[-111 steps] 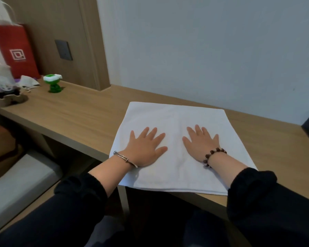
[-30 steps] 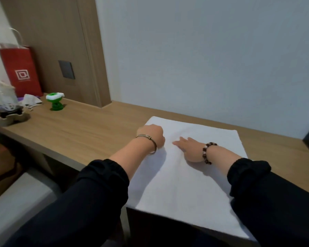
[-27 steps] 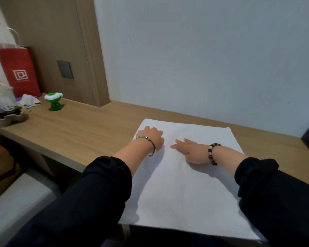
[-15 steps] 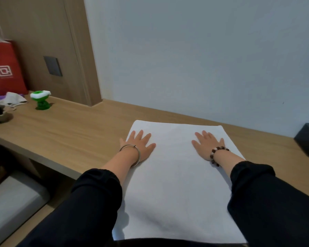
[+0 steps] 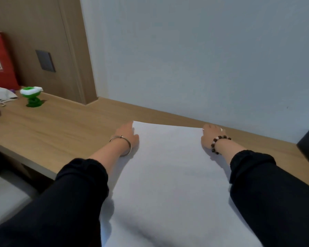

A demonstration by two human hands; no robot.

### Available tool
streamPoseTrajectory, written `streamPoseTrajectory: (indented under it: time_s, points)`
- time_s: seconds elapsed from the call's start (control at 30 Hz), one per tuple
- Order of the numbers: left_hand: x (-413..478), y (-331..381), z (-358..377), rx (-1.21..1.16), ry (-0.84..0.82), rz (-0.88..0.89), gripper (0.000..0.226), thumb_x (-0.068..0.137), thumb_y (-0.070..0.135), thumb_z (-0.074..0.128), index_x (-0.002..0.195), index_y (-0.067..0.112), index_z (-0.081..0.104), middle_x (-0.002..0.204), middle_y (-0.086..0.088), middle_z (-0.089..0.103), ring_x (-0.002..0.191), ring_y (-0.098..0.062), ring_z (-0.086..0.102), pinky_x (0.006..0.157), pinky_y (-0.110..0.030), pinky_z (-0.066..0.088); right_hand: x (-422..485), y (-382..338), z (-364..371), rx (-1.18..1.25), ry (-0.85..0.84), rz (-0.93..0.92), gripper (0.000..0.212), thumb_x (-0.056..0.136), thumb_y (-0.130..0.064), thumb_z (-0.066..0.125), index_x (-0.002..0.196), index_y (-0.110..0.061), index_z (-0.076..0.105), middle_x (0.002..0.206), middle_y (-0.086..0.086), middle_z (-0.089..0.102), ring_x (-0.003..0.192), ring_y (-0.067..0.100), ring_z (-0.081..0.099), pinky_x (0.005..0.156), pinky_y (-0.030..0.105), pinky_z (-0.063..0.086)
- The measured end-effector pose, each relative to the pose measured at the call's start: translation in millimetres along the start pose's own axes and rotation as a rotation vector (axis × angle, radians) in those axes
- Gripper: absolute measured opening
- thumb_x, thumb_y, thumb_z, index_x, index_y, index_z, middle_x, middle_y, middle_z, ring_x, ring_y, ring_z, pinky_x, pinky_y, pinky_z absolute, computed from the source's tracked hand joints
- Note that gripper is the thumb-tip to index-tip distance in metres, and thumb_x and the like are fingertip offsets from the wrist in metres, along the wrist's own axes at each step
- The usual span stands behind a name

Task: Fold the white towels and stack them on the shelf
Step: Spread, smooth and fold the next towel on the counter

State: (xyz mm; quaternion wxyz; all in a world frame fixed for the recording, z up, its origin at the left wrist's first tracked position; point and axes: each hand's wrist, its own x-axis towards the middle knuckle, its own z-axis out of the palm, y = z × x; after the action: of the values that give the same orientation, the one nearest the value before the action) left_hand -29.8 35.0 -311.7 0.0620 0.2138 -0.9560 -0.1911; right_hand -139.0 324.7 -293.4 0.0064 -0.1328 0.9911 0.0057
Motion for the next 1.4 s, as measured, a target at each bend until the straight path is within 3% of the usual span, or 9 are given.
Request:
streamPoseTrajectory:
  time_s: [0.17,0.43,0.57,0.87,0.93,1.0,1.1,1.2,1.4]
  points:
    - [38.8,4.1,-8.0,0.025,0.01,-0.085,0.041,0.088,0.021,0.053,0.127,0.013,0.048,0.128,-0.012,0.054,0.117,-0.033,0.05,0.092,-0.038,0.044,38.7,3.1,-10.5,0.1,-0.164,-0.112,0.053,0.089,-0.024,0.051,0.14,-0.02,0.039,0.142,0.006,0.042,0.127,0.028,0.043,0.103,0.041,0.04]
    - [70.6,7.4,-10.3,-0.105,-0.017,-0.214,0.063,0.084,0.013,0.067,0.14,0.006,0.04,0.14,-0.011,0.048,0.125,-0.03,0.048,0.098,-0.033,0.04,72.4,15.2,-21.9,-0.016,-0.329,-0.112,0.05,0.085,-0.045,0.065,0.122,-0.018,0.045,0.128,0.002,0.051,0.105,0.024,0.052,0.088,0.035,0.044]
    - [75.4,6.7,-16.7,-0.101,-0.043,-0.252,0.04,0.083,0.014,0.07,0.121,0.003,0.06,0.122,-0.012,0.062,0.101,-0.028,0.057,0.082,-0.031,0.042,79.4,27.8,-28.8,-0.134,-0.386,-0.093,0.073,0.076,-0.063,0.063,0.131,-0.016,0.048,0.129,0.002,0.054,0.112,0.026,0.054,0.098,0.043,0.044]
    - [72.2,16.2,-34.5,0.014,0.004,-0.205,0.025,0.078,0.012,0.07,0.103,0.007,0.069,0.091,-0.006,0.066,0.081,-0.024,0.058,0.071,-0.028,0.049,81.5,37.1,-39.2,-0.199,-0.385,-0.007,0.055,0.08,-0.048,0.062,0.116,-0.006,0.058,0.115,0.006,0.064,0.103,0.023,0.063,0.091,0.033,0.049]
    - [73.8,17.7,-34.5,-0.075,0.067,-0.199,0.021,0.077,0.003,0.067,0.098,0.002,0.07,0.087,-0.009,0.067,0.078,-0.026,0.062,0.068,-0.028,0.052,75.8,36.4,-43.0,-0.263,-0.316,0.033,0.021,0.084,-0.032,0.053,0.083,-0.012,0.059,0.08,0.006,0.061,0.072,0.019,0.06,0.07,0.023,0.045]
    - [76.5,18.6,-35.1,-0.246,0.136,-0.216,0.023,0.072,-0.006,0.07,0.094,-0.001,0.069,0.087,-0.013,0.068,0.077,-0.027,0.065,0.067,-0.032,0.055,71.5,32.5,-48.0,-0.268,-0.192,0.054,0.016,0.087,-0.022,0.054,0.074,-0.015,0.05,0.07,0.004,0.048,0.065,0.02,0.049,0.063,0.025,0.04]
    - [80.9,24.1,-47.0,-0.418,0.314,-0.19,0.018,0.072,-0.007,0.067,0.084,0.006,0.064,0.09,-0.013,0.067,0.069,-0.024,0.061,0.058,-0.027,0.05,71.4,28.1,-59.9,-0.14,0.144,0.108,0.017,0.089,-0.012,0.057,0.073,-0.009,0.054,0.067,0.006,0.052,0.063,0.023,0.054,0.061,0.028,0.046]
    - [88.4,33.8,-67.3,-0.504,0.479,-0.103,0.014,0.078,0.002,0.066,0.082,0.014,0.059,0.09,-0.009,0.063,0.083,-0.025,0.058,0.069,-0.028,0.044,73.1,26.0,-81.4,0.063,0.408,0.15,0.013,0.093,-0.008,0.051,0.08,-0.005,0.056,0.072,0.009,0.053,0.066,0.026,0.053,0.058,0.029,0.039]
    - [66.8,33.2,-84.0,-0.765,0.607,-0.022,0.033,0.084,0.001,0.057,0.064,0.023,0.044,0.064,0.008,0.054,0.075,-0.022,0.061,0.07,-0.033,0.051,51.1,30.7,-100.7,0.401,0.636,0.167,0.009,0.094,-0.007,0.052,0.101,-0.002,0.055,0.094,0.02,0.059,0.088,0.037,0.057,0.069,0.035,0.045]
